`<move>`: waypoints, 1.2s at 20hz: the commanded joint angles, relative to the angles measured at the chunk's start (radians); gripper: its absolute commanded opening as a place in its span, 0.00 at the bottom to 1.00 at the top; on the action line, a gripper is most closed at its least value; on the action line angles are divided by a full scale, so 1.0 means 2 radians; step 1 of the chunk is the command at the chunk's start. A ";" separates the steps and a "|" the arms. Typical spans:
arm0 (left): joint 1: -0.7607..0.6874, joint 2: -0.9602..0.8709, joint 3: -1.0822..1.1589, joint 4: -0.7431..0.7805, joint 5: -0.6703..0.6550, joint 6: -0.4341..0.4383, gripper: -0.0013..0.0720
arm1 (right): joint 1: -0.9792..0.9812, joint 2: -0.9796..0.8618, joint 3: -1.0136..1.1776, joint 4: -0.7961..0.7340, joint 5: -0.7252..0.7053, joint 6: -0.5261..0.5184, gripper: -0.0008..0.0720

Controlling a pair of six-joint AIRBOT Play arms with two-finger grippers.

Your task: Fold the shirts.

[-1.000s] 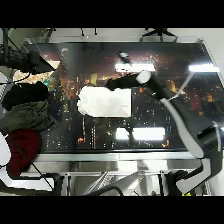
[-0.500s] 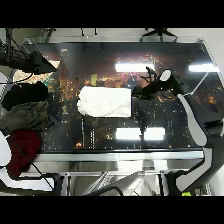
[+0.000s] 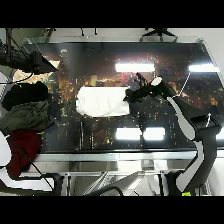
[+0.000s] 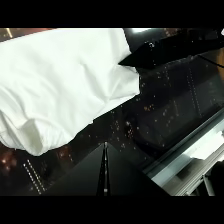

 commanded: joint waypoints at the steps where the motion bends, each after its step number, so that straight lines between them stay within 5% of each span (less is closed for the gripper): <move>1: 0.000 0.000 0.000 0.000 -0.002 0.000 0.04 | -0.013 0.013 0.021 0.051 0.002 -0.038 0.04; 5: 0.000 0.000 0.000 0.000 -0.002 0.000 0.04 | -0.093 0.097 0.040 -0.001 -0.005 -0.018 0.03; 10: 0.000 0.000 0.000 0.000 -0.002 0.000 0.04 | -0.255 0.213 0.031 -0.222 0.030 0.113 0.03; 17: -0.002 0.000 0.000 0.000 -0.002 0.000 0.04 | -0.484 0.266 -0.143 -0.250 0.031 0.081 0.03; 24: -0.022 0.000 0.000 0.000 -0.001 0.000 0.04 | -0.583 0.268 -0.310 -0.245 0.002 0.036 0.04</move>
